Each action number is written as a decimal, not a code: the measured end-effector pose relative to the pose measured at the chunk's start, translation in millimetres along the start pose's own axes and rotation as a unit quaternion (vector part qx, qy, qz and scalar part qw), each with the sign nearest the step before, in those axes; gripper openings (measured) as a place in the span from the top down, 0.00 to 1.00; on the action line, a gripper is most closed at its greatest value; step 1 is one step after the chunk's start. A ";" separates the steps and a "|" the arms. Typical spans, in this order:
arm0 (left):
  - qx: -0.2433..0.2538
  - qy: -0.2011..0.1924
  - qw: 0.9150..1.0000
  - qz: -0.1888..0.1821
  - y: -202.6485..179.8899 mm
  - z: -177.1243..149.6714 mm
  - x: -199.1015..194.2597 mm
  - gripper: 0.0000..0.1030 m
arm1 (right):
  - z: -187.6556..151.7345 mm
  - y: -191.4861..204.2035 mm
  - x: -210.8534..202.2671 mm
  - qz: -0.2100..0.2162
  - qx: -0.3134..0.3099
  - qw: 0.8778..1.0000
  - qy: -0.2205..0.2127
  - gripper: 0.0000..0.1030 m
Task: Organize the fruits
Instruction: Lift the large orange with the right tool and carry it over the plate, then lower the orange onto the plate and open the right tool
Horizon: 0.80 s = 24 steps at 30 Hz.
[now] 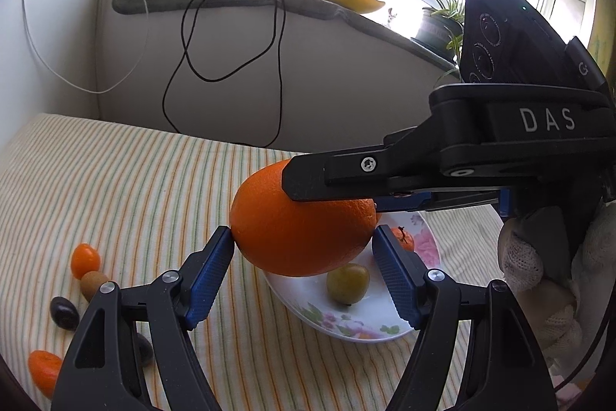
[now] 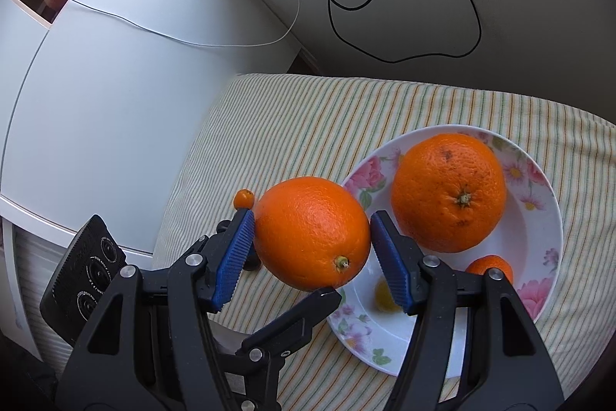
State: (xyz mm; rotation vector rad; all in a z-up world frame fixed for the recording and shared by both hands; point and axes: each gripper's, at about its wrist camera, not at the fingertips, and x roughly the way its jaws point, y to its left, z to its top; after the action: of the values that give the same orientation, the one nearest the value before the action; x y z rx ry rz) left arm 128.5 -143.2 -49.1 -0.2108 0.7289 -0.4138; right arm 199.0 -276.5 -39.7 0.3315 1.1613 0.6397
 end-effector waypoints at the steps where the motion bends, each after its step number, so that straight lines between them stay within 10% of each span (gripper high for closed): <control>1: 0.001 0.001 1.000 -0.001 -1.0 0.6 1.1 0.28 | 0.2 -1.3 -0.2 -0.001 0.002 1.000 0.000 0.36; 24: 0.016 -0.002 1.000 0.010 -9.0 0.8 -6.7 0.28 | -1.7 -4.9 -19.5 -0.007 0.011 1.000 -0.020 0.34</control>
State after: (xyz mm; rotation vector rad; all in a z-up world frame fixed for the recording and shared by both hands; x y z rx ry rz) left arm 121.9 -148.3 -41.6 -0.1743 0.7184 -0.4063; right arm 194.0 -292.5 -28.5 0.3535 1.1329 0.6056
